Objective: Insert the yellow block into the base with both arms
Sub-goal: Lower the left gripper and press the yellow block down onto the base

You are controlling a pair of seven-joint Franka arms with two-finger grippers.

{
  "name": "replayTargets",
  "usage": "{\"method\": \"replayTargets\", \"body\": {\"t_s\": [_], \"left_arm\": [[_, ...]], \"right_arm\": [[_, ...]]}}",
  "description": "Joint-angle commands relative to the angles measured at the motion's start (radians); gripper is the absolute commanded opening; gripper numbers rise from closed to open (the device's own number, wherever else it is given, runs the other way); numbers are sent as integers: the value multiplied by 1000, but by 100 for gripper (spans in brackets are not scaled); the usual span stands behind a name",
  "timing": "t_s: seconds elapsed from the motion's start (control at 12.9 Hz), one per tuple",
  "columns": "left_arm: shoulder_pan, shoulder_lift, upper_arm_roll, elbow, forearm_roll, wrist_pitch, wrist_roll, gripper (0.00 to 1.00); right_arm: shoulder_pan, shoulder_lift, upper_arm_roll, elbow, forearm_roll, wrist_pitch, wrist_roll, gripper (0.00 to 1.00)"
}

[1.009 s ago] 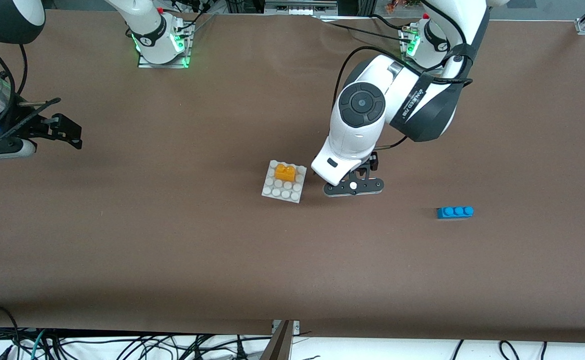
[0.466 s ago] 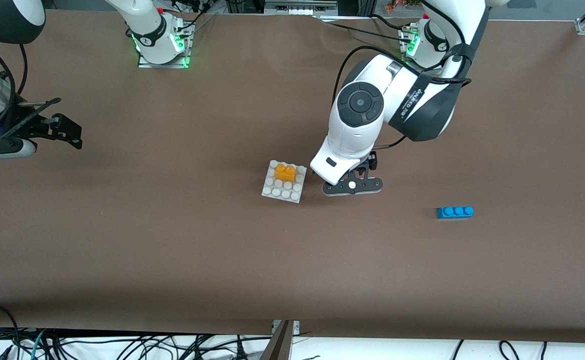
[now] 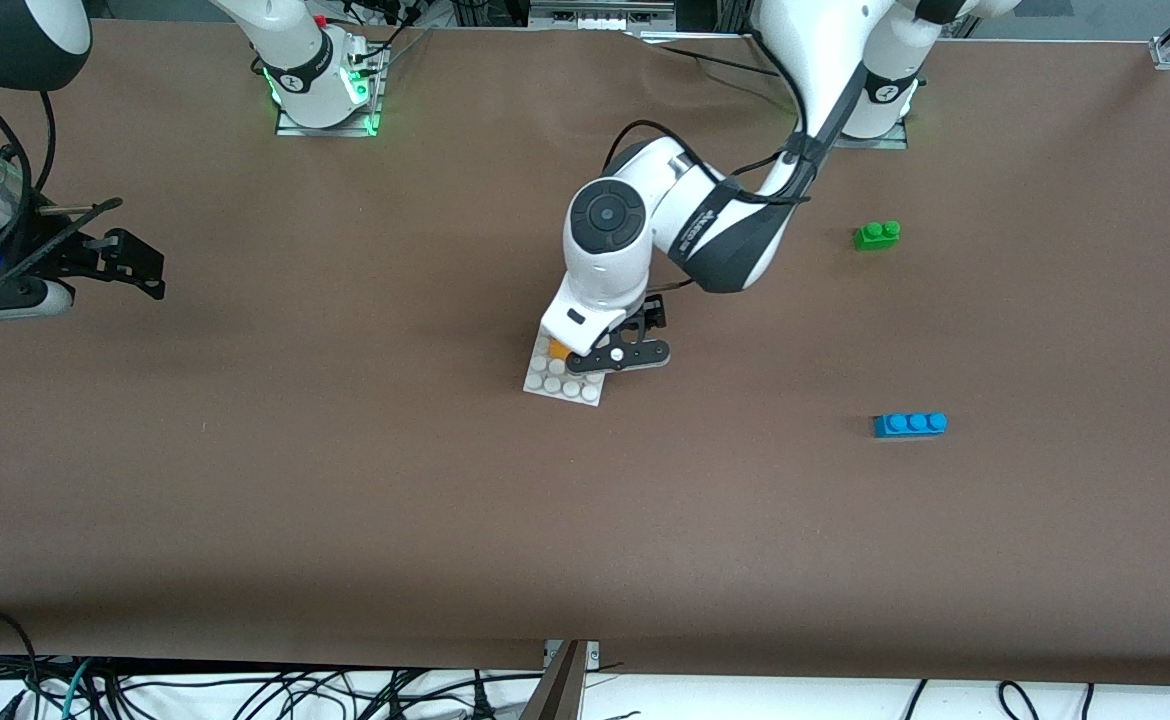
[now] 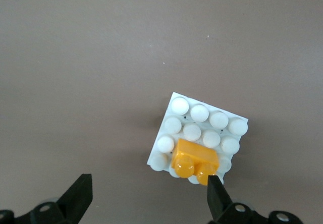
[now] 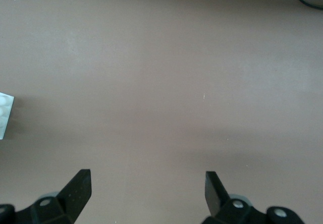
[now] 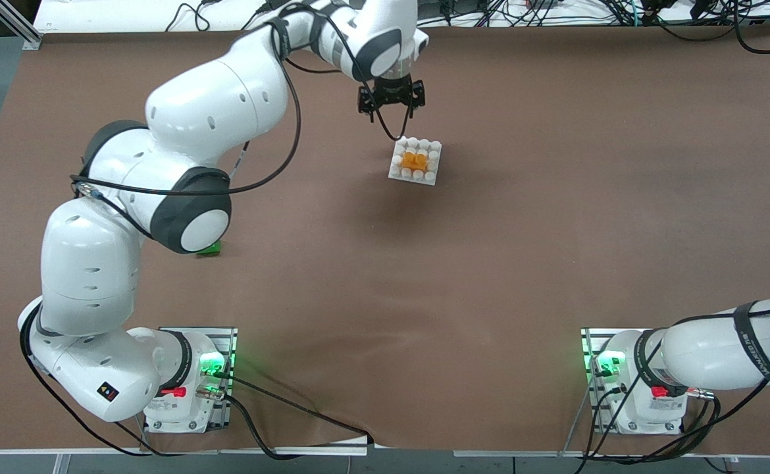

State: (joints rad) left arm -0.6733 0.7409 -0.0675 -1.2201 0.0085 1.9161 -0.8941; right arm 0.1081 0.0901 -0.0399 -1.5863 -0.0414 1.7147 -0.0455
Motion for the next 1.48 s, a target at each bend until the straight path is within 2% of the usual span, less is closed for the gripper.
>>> {"method": "replayTargets", "body": {"t_s": [0.0, 0.23, 0.47, 0.54, 0.7, 1.09, 1.24, 1.4], "left_arm": [[3, 32, 6, 5, -8, 65, -12, 100], [-11, 55, 8, 1, -7, 81, -12, 100], [-49, 63, 9, -68, 10, 147, -11, 100], [-57, 63, 9, -73, 11, 149, -11, 92], [-60, 63, 9, -76, 11, 140, -9, 67], [-52, 60, 9, -76, 11, 136, 1, 26], [-55, 60, 9, -76, 11, 136, 0, 16], [-57, 61, 9, -75, 11, 138, -6, 15]], "right_arm": [[-15, 2, 11, 11, 3, -7, -14, 100], [-13, 2, 11, 11, 3, -6, -14, 100], [-13, 2, 11, 11, 3, -7, -14, 100], [-13, 2, 11, 11, 3, -6, -14, 100], [-15, 2, 11, 11, 3, -7, -14, 100], [-15, 2, 11, 11, 3, -7, -13, 100], [-15, 2, 11, 9, 3, -7, -13, 100], [-15, 2, 11, 11, 3, -7, -13, 100]]}}
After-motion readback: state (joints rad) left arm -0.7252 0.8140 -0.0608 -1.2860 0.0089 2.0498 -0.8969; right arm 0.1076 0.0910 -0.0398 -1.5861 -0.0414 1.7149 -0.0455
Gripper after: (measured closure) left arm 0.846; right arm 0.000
